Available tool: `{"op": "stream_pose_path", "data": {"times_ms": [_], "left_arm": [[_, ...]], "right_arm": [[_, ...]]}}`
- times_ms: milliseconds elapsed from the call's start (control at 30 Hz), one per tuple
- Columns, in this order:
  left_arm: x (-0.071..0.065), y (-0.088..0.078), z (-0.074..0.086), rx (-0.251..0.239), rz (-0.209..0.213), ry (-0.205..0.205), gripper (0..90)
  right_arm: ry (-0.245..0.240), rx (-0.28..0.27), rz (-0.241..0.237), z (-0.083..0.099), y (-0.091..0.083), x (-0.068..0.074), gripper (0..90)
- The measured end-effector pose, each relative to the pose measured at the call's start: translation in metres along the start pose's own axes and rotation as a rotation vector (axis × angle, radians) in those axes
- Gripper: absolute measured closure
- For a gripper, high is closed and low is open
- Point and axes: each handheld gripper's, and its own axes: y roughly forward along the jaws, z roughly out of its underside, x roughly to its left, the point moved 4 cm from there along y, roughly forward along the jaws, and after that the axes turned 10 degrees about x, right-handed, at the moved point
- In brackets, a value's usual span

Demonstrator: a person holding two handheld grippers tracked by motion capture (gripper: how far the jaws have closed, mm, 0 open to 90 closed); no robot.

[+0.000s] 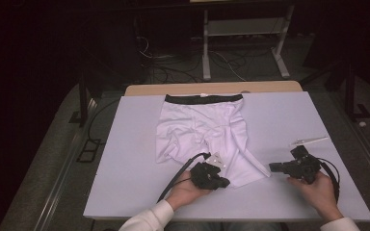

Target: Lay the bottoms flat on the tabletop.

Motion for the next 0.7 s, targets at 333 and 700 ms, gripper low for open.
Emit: {"op": "stream_pose_path", "data": {"times_ms": [333, 700], "left_arm": [[0.0, 0.0, 0.0, 0.002, -0.002, 0.0, 87.7], [0.0, 0.0, 0.0, 0.003, -0.003, 0.002, 87.7]], "right_arm": [[-0.083, -0.011, -0.015, -0.004, 0.004, 0.023, 70.5], [-0.17, 0.062, 0.115, -0.004, 0.02, 0.03, 64.5]]}}
